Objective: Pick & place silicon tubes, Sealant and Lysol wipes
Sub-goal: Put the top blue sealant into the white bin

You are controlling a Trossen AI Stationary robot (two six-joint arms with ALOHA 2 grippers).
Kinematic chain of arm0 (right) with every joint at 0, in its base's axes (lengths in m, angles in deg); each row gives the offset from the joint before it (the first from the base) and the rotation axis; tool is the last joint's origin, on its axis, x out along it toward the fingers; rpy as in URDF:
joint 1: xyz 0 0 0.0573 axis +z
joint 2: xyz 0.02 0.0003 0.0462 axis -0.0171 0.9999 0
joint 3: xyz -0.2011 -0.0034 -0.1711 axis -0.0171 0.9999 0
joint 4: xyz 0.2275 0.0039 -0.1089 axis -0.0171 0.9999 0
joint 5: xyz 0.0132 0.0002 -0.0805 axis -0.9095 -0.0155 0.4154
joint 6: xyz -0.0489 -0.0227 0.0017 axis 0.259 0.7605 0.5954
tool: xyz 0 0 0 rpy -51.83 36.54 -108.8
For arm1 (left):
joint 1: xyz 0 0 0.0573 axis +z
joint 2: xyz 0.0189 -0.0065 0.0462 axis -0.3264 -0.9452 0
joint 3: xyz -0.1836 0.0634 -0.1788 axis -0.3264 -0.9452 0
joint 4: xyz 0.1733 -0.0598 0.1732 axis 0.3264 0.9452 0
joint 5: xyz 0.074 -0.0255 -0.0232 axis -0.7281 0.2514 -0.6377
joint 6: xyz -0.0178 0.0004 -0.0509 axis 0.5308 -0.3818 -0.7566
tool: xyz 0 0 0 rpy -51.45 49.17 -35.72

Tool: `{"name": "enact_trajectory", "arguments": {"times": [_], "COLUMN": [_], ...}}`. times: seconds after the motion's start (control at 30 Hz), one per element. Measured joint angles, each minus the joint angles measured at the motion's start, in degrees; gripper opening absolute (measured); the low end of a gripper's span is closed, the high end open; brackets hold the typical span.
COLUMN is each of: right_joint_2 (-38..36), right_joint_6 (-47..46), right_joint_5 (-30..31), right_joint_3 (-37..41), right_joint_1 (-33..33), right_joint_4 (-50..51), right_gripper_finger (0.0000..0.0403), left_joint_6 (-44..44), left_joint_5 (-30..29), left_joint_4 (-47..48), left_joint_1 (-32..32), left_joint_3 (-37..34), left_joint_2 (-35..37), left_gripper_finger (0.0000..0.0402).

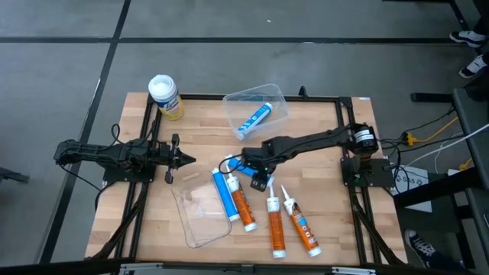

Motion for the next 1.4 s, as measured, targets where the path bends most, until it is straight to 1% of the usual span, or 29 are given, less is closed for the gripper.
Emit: {"name": "enact_trajectory", "arguments": {"times": [0.13, 0.43, 0.9, 1.07, 1.3, 1.4], "right_joint_2": [0.6, 2.7, 3.1, 3.0, 3.0, 3.2], "right_joint_6": [0.1, 0.4, 1.9, 1.9, 2.0, 1.9], "right_joint_5": [-1.5, -1.3, -1.4, -1.1, 2.8, 3.2], "right_joint_3": [0.0, 0.0, -0.2, -2.0, -2.4, -2.4], "right_joint_1": [0.0, 0.0, -0.6, -1.5, -2.0, -2.2], "right_joint_4": [-1.4, -1.7, -3.0, -2.8, -2.0, -1.7], "right_gripper_finger": [0.0212, 0.0211, 0.0211, 0.0211, 0.0211, 0.0211], "left_joint_6": [0.0, 0.0, 0.0, 0.0, 0.0, 0.0], "left_joint_5": [0.0, 0.0, 0.0, 0.0, 0.0, 0.0], "left_joint_4": [0.0, 0.0, 0.0, 0.0, 0.0, 0.0], "left_joint_1": [0.0, 0.0, 0.0, 0.0, 0.0, 0.0], "left_joint_3": [0.0, 0.0, 0.0, 0.0, 0.0, 0.0], "left_joint_2": [0.0, 0.0, 0.0, 0.0, 0.0, 0.0], "left_gripper_finger": [0.0008, 0.0011, 0.0010, 0.0009, 0.0012, 0.0009]}}
